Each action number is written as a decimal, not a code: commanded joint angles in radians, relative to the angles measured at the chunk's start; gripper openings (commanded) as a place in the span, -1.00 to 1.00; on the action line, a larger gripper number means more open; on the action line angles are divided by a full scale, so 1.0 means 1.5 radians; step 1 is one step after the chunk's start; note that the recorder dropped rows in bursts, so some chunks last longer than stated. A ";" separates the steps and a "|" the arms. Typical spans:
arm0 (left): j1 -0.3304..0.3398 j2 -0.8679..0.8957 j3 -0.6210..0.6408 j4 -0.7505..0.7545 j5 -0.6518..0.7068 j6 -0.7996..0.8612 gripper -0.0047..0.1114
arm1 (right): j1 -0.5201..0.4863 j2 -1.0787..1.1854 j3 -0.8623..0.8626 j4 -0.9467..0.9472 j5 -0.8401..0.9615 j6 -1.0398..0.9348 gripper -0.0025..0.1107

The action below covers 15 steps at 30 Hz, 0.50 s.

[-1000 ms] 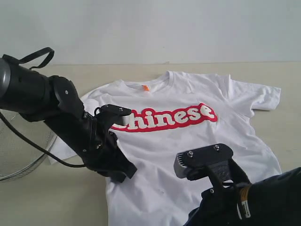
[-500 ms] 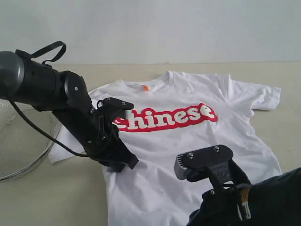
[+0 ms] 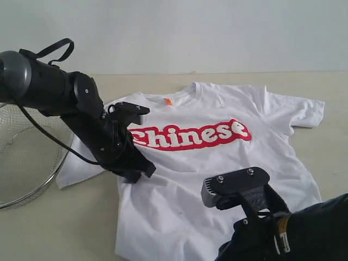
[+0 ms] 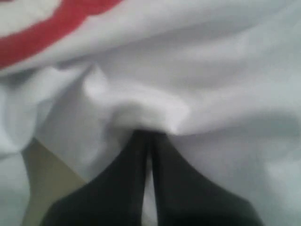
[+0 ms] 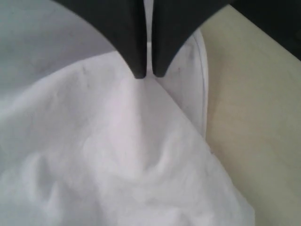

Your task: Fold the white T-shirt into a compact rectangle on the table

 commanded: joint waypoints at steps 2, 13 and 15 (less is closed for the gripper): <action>0.013 0.018 -0.040 0.018 -0.012 -0.008 -0.84 | 0.002 0.002 -0.003 -0.004 -0.004 -0.009 -0.96; 0.015 0.024 -0.108 0.020 0.052 -0.008 -0.84 | 0.002 0.002 -0.003 -0.004 -0.003 -0.011 -0.96; 0.015 0.017 -0.118 0.020 0.067 -0.008 -0.84 | 0.002 0.002 -0.003 -0.004 -0.004 -0.011 -0.96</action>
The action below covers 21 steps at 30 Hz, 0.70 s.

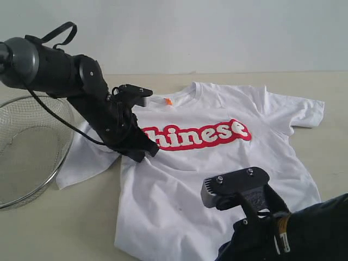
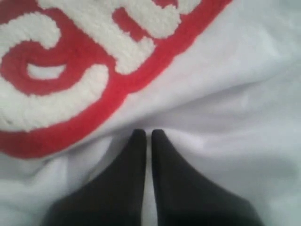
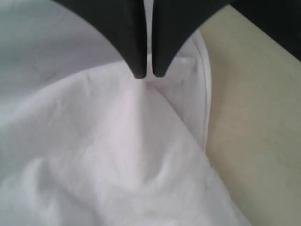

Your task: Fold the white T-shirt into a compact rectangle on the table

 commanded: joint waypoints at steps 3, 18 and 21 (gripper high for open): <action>0.002 -0.034 -0.023 -0.005 0.055 -0.008 -0.84 | 0.002 0.002 -0.003 -0.004 -0.014 -0.005 -0.96; -0.002 -0.278 0.088 -0.165 0.214 0.044 -0.84 | -0.167 0.001 -0.048 -0.106 0.321 -0.006 -0.96; -0.008 -0.341 0.172 -0.247 0.214 0.081 -0.84 | -0.167 0.001 -0.020 -0.112 0.319 -0.013 -0.96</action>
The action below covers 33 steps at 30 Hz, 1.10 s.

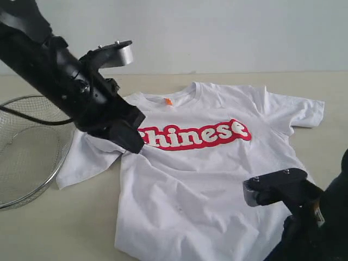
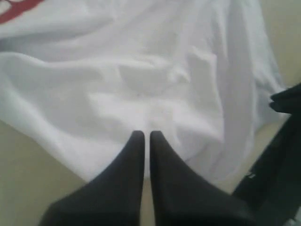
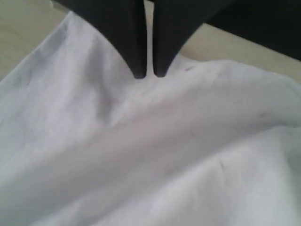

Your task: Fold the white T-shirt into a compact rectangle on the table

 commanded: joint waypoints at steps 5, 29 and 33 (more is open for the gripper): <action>-0.065 -0.178 0.201 -0.117 -0.027 0.049 -0.84 | -0.003 0.000 0.092 -0.012 -0.114 0.005 -0.96; -0.087 -0.294 0.249 -0.090 -0.007 0.001 -0.84 | -0.003 0.138 0.093 -0.236 -0.084 0.247 -0.96; -0.087 -0.294 0.249 -0.076 -0.010 -0.009 -0.84 | -0.003 0.138 0.093 -0.290 -0.069 0.309 -0.96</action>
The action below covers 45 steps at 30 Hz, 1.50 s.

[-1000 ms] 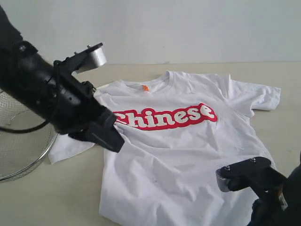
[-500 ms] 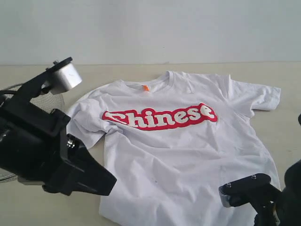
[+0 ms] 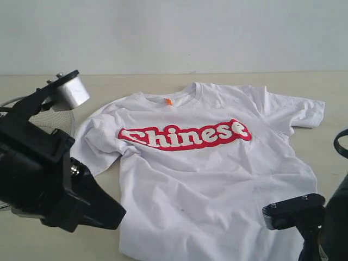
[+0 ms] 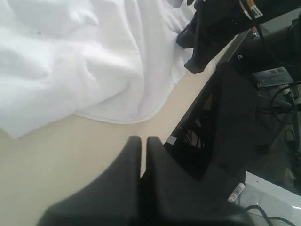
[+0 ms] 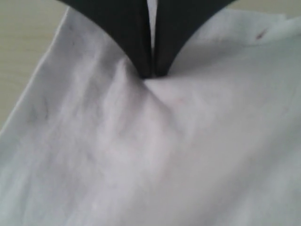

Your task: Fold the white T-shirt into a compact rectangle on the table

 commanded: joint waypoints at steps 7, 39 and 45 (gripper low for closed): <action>-0.003 -0.007 0.002 0.019 0.005 -0.015 -0.84 | -0.002 0.020 0.005 -0.156 0.049 0.131 -0.96; -0.003 -0.004 0.002 0.083 -0.032 -0.050 -0.84 | 0.195 -0.069 -0.002 0.236 -0.291 -0.164 -0.96; -0.003 -0.004 0.002 0.083 -0.032 -0.052 -0.84 | 0.200 -0.020 -0.002 0.247 -0.336 -0.164 -0.96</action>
